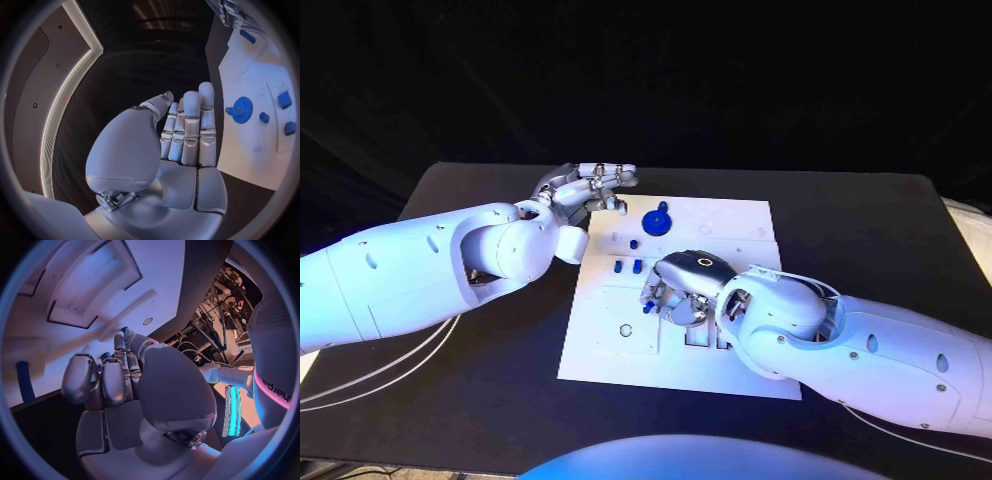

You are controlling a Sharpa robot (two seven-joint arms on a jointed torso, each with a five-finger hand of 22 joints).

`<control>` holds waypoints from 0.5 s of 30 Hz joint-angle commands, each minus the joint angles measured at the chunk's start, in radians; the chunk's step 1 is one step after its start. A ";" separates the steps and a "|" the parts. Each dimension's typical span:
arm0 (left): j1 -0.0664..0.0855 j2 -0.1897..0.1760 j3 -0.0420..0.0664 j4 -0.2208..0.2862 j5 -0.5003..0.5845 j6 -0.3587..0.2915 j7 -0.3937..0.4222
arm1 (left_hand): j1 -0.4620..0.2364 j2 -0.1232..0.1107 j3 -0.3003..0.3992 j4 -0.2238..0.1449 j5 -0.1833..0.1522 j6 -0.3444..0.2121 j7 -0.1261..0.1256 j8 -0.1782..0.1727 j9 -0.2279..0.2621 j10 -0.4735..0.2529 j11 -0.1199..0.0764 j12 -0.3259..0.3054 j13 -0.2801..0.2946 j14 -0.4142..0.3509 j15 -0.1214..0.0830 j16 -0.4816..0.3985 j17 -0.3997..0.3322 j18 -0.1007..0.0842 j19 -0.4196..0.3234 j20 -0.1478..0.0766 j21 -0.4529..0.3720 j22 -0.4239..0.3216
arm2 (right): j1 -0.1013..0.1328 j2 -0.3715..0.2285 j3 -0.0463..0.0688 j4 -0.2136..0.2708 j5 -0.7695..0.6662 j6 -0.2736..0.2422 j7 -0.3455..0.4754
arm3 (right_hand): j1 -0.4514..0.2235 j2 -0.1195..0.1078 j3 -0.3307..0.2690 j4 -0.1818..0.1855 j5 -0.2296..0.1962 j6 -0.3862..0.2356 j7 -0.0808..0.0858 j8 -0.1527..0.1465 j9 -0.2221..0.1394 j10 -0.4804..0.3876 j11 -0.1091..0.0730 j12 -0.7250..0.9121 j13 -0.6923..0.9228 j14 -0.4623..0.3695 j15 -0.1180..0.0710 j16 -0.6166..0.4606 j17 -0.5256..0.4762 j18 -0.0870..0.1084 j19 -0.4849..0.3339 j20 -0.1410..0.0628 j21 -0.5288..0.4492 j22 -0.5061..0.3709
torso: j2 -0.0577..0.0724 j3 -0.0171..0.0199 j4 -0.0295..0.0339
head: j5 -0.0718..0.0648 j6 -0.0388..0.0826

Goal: Assemble the parts on the task board

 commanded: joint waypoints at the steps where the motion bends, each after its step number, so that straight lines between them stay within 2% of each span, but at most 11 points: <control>1: 0.000 0.003 0.001 0.003 -0.005 0.021 0.002 | 0.003 0.005 -0.003 -0.005 0.002 -0.005 -0.001 0.004 -0.002 -0.007 0.002 0.005 0.000 -0.010 0.000 0.005 -0.001 0.010 -0.006 -0.001 -0.005 -0.001 | -0.004 0.005 -0.003 -0.006 -0.018 0.029 -0.004 | -0.001 0.007 0.002 -0.006 0.004 0.002 0.004 0.003 0.002 0.004 0.002 -0.006 -0.001 0.040 -0.007 -0.006 -0.001 0.009 0.004 -0.001 -0.002 -0.001 | 0.000 0.0002 0.0024 | 0.001 -0.002; 6: 0.000 0.002 0.001 0.004 -0.005 0.022 0.001 | 0.003 0.005 -0.003 -0.005 0.002 -0.005 -0.001 0.004 -0.002 -0.007 0.002 0.005 0.000 -0.010 0.000 0.005 -0.001 0.010 -0.006 -0.001 -0.005 -0.001 | -0.005 0.012 -0.003 -0.012 -0.028 0.038 -0.011 | -0.002 0.008 0.002 -0.006 0.004 0.002 0.004 0.002 0.002 0.004 0.002 -0.006 -0.001 0.040 -0.007 -0.006 -0.001 0.009 0.004 -0.001 -0.002 -0.001 | 0.000 0.0001 0.0019 | 0.002 -0.003; 15: 0.000 0.002 0.001 0.005 -0.005 0.024 -0.001 | 0.003 0.005 -0.005 -0.006 0.002 -0.007 0.000 0.005 -0.002 -0.010 0.003 0.007 0.000 -0.011 0.000 0.006 -0.002 0.010 -0.006 -0.001 -0.006 -0.001 | -0.005 0.023 -0.005 -0.016 -0.042 0.091 -0.027 | -0.015 0.004 -0.005 -0.007 0.005 -0.006 0.006 -0.003 0.003 -0.001 0.005 -0.014 -0.005 0.040 -0.004 -0.005 0.000 0.010 0.000 0.000 -0.006 -0.007 | 0.000 -0.0003 0.0003 | 0.002 -0.006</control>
